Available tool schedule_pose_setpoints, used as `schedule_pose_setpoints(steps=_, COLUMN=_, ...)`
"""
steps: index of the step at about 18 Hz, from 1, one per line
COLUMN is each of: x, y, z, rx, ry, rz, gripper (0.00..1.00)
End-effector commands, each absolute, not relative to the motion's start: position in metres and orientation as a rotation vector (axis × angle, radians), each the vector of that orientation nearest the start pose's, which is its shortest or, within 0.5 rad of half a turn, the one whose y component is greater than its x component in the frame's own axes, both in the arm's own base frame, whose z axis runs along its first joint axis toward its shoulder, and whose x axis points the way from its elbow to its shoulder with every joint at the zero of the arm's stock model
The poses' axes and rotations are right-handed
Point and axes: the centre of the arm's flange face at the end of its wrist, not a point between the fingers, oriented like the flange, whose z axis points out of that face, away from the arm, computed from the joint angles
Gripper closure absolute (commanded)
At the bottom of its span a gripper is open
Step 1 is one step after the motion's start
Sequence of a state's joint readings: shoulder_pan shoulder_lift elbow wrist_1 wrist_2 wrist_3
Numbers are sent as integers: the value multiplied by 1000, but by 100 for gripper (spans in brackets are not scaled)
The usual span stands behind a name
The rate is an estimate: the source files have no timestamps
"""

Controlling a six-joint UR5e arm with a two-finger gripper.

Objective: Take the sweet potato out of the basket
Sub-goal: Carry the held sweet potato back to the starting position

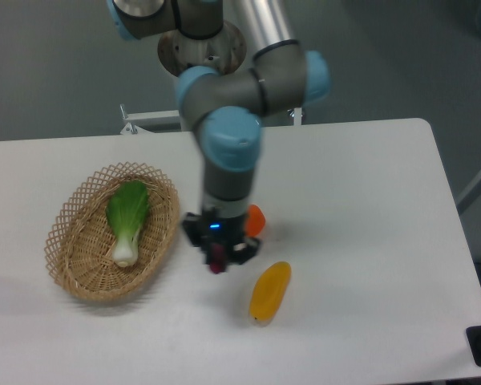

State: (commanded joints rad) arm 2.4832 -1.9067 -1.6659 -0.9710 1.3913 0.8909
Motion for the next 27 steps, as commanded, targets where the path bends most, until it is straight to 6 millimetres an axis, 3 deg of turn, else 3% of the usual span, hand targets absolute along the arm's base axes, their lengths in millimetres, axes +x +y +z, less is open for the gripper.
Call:
schedule_pose_setpoints(steps=6, x=-458, y=431, z=317, rx=-2909, ry=60, rz=76, gripper=90)
schedule_pose_setpoints(steps=13, x=-505, y=378, z=317, rx=-2944, ry=118, rz=140, gripper=90)
schedule_pose_setpoints(steps=19, x=-517, y=368, z=307, rx=-3064, ry=260, rz=216, gripper=87)
schedule_pose_setpoints(steps=27, x=-533, y=365, z=325, rx=-3058, ry=277, rz=248, gripper=85)
